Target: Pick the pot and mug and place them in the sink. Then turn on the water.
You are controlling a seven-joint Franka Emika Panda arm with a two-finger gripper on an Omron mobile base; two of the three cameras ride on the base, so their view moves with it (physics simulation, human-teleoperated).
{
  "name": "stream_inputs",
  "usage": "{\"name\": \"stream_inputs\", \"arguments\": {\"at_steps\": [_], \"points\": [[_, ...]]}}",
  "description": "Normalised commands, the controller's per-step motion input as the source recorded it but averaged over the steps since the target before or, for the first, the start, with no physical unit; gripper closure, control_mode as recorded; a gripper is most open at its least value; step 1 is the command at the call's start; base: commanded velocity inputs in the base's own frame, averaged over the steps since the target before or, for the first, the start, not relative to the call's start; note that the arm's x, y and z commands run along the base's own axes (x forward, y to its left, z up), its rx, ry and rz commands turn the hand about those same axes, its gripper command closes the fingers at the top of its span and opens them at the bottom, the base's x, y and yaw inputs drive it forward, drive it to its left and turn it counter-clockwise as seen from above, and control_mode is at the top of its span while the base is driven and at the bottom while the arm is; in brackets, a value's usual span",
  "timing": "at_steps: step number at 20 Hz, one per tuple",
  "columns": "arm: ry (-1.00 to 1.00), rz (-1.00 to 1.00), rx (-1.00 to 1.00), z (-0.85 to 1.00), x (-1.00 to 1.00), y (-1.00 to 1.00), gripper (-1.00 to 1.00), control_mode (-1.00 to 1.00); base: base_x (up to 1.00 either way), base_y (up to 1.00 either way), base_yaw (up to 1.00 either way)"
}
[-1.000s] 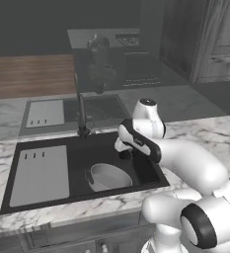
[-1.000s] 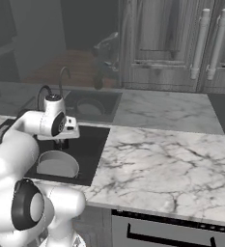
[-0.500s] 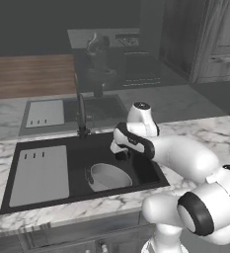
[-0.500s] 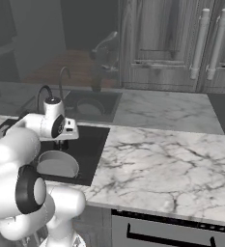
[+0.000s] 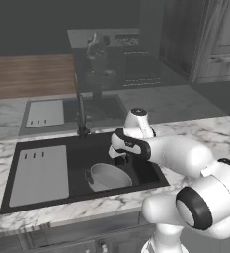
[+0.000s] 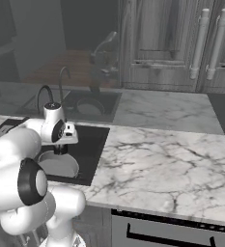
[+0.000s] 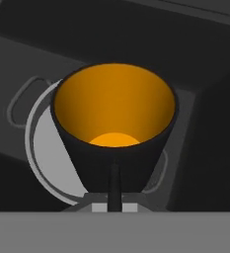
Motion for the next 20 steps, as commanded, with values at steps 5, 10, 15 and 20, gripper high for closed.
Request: {"name": "stream_inputs", "arguments": {"at_steps": [5, 10, 15, 20], "points": [[0.01, 0.00, 0.00, -0.39, 0.00, 0.00, 1.00, -1.00, 0.00, 0.00, 0.00], [0.00, 0.00, 0.00, -0.31, 0.00, 0.00, 1.00, -1.00, 0.00, 0.00, 0.00], [0.04, 0.00, 0.00, -0.17, 0.00, 0.00, 1.00, -1.00, 0.00, 0.00, 0.00], [0.08, 0.00, 0.00, -0.27, 0.00, 0.02, 1.00, -1.00, 0.00, 0.00, 0.00]]}}
